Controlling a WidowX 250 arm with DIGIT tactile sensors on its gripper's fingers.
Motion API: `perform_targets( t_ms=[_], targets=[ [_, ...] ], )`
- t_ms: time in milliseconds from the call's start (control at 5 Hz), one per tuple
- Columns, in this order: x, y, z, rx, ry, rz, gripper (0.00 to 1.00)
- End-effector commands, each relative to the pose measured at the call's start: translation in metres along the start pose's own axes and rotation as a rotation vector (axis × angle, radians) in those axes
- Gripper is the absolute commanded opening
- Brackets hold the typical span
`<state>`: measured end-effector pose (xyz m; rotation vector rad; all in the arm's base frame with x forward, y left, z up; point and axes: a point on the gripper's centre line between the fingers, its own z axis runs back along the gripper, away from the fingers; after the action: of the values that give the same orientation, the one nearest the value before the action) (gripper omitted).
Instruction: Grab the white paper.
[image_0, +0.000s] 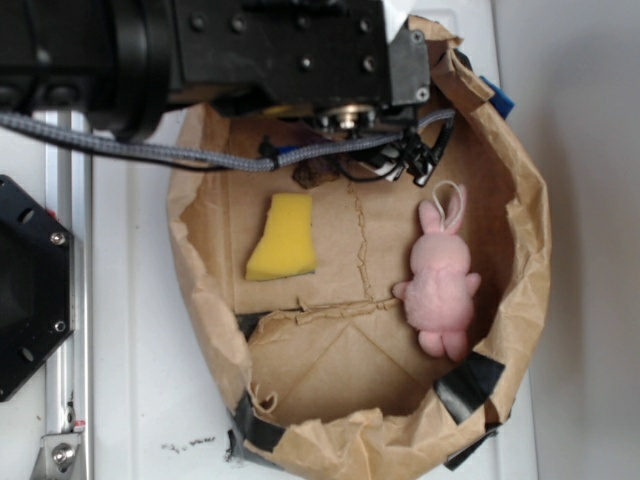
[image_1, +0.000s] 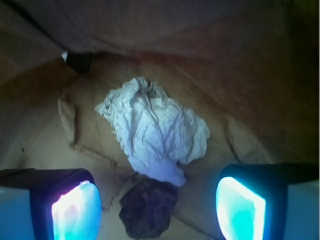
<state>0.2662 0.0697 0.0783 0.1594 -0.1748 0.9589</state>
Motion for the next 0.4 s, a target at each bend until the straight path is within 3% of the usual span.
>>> perform_targets(
  t_ms=[0, 200],
  targets=[
    [0.0181, 0.0099, 0.0017, -0.021, -0.051, 0.029, 1.00],
    [0.0240, 0.0126, -0.0081, -0.011, -0.061, 0.033, 1.00]
  ],
)
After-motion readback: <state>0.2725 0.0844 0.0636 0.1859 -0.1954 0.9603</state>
